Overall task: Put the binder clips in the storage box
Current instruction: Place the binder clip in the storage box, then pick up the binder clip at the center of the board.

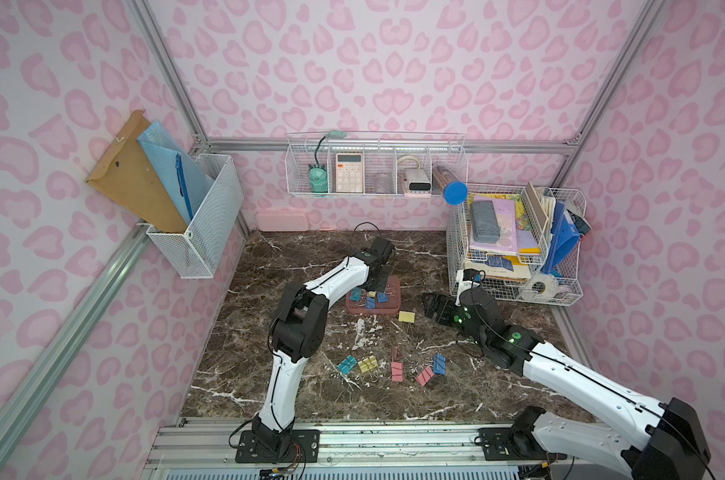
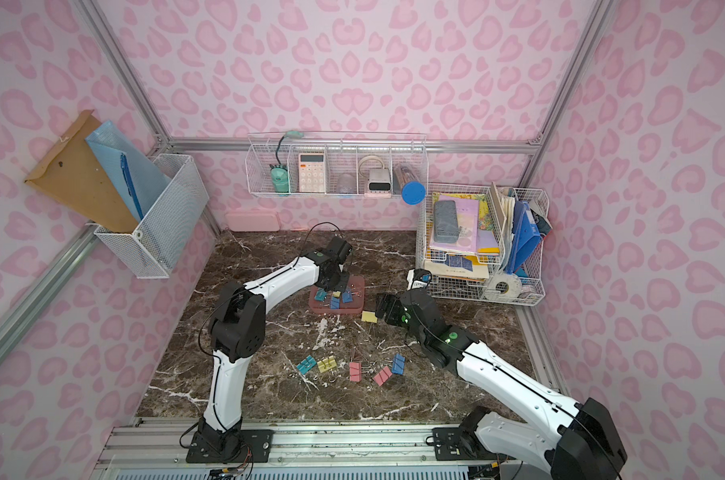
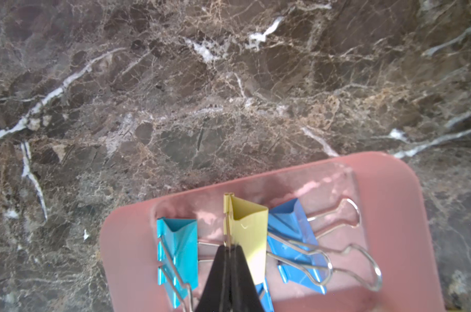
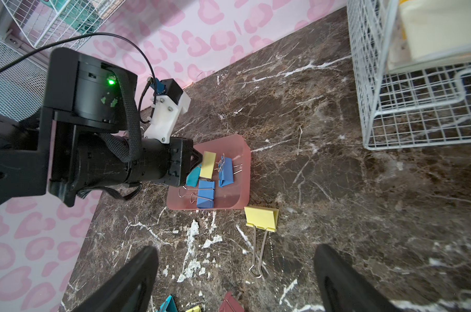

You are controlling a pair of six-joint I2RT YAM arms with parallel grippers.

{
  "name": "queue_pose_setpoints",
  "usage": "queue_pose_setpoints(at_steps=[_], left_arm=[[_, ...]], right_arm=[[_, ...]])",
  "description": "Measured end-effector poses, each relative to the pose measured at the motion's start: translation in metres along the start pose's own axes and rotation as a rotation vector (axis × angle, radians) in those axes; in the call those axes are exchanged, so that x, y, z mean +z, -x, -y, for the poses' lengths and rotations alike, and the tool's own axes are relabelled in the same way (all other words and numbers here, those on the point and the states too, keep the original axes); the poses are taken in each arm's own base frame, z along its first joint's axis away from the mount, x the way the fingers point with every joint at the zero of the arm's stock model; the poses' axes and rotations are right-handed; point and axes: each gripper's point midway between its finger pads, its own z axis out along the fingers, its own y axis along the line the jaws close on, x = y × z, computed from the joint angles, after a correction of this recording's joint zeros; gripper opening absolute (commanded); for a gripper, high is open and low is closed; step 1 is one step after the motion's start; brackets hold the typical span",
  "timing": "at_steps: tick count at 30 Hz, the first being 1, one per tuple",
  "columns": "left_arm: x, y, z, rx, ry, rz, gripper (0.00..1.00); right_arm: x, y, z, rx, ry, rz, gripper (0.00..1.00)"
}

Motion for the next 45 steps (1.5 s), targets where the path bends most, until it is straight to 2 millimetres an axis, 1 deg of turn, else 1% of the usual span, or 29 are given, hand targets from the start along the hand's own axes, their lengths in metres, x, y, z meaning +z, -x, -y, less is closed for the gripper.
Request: queue_pose_setpoints(at_steps=[3, 6, 9, 12, 14, 15, 17, 18, 19, 20, 21, 22, 26, 29, 30, 32, 35, 37, 40, 45], left_arm=[[-0.002, 0.005, 0.002, 0.001, -0.001, 0.001, 0.30], [-0.010, 0.012, 0.003, -0.006, -0.012, 0.021, 0.32], [-0.027, 0.019, 0.005, -0.016, -0.040, 0.045, 0.35], [-0.057, 0.030, 0.008, -0.043, -0.087, 0.097, 0.36], [-0.084, 0.035, 0.011, -0.062, -0.132, 0.139, 0.35], [-0.096, 0.035, 0.012, -0.072, -0.145, 0.155, 0.34], [-0.125, 0.027, 0.017, -0.075, -0.188, 0.185, 0.31], [-0.137, 0.020, 0.019, -0.078, -0.206, 0.190, 0.30], [-0.151, 0.008, 0.021, -0.069, -0.222, 0.197, 0.29], [-0.164, -0.008, 0.023, -0.068, -0.234, 0.195, 0.29], [-0.172, -0.022, 0.025, -0.063, -0.242, 0.189, 0.28], [-0.181, -0.043, 0.028, -0.052, -0.254, 0.178, 0.28], [-0.204, -0.128, 0.033, -0.027, -0.272, 0.087, 0.28], [-0.212, -0.183, 0.036, 0.022, -0.256, 0.027, 0.28], [-0.210, -0.197, 0.037, 0.041, -0.249, 0.005, 0.28], [-0.199, -0.228, 0.037, 0.072, -0.211, -0.079, 0.27], [-0.181, -0.256, 0.032, 0.100, -0.146, -0.169, 0.27], [-0.174, -0.265, 0.034, 0.120, -0.134, -0.198, 0.27], [-0.163, -0.267, 0.033, 0.133, -0.093, -0.227, 0.31], [-0.147, -0.263, 0.033, 0.166, -0.022, -0.246, 0.36]], right_arm=[[-0.001, 0.001, -0.001, 0.003, 0.003, 0.003, 0.93], [-0.002, 0.002, -0.001, 0.007, 0.006, 0.006, 0.93], [-0.004, 0.003, -0.002, 0.020, 0.010, 0.011, 0.93], [-0.004, 0.003, -0.002, 0.021, 0.011, 0.010, 0.93], [-0.004, 0.003, -0.002, 0.024, 0.011, 0.010, 0.94], [-0.004, 0.003, -0.002, 0.024, 0.012, 0.009, 0.94], [-0.003, 0.003, -0.002, 0.024, 0.012, 0.007, 0.94], [-0.003, 0.002, -0.002, 0.025, 0.012, 0.006, 0.94], [-0.003, 0.001, -0.001, 0.029, 0.012, 0.006, 0.94], [-0.002, 0.000, -0.001, 0.030, 0.014, 0.002, 0.94], [-0.002, -0.002, -0.001, 0.030, 0.017, -0.002, 0.94], [-0.001, -0.004, 0.000, 0.030, 0.019, -0.007, 0.94], [0.002, -0.009, 0.000, 0.044, 0.026, -0.014, 0.94], [0.006, -0.011, 0.000, 0.043, 0.028, -0.021, 0.94], [0.007, -0.012, -0.001, 0.043, 0.032, -0.026, 0.94], [0.010, -0.014, -0.002, 0.043, 0.036, -0.034, 0.94], [0.012, -0.015, -0.002, 0.042, 0.035, -0.041, 0.94], [0.012, -0.014, -0.004, 0.042, 0.038, -0.038, 0.94], [0.009, -0.011, -0.006, 0.044, 0.046, -0.029, 0.94], [0.004, -0.010, -0.003, 0.046, 0.046, -0.019, 0.94]])
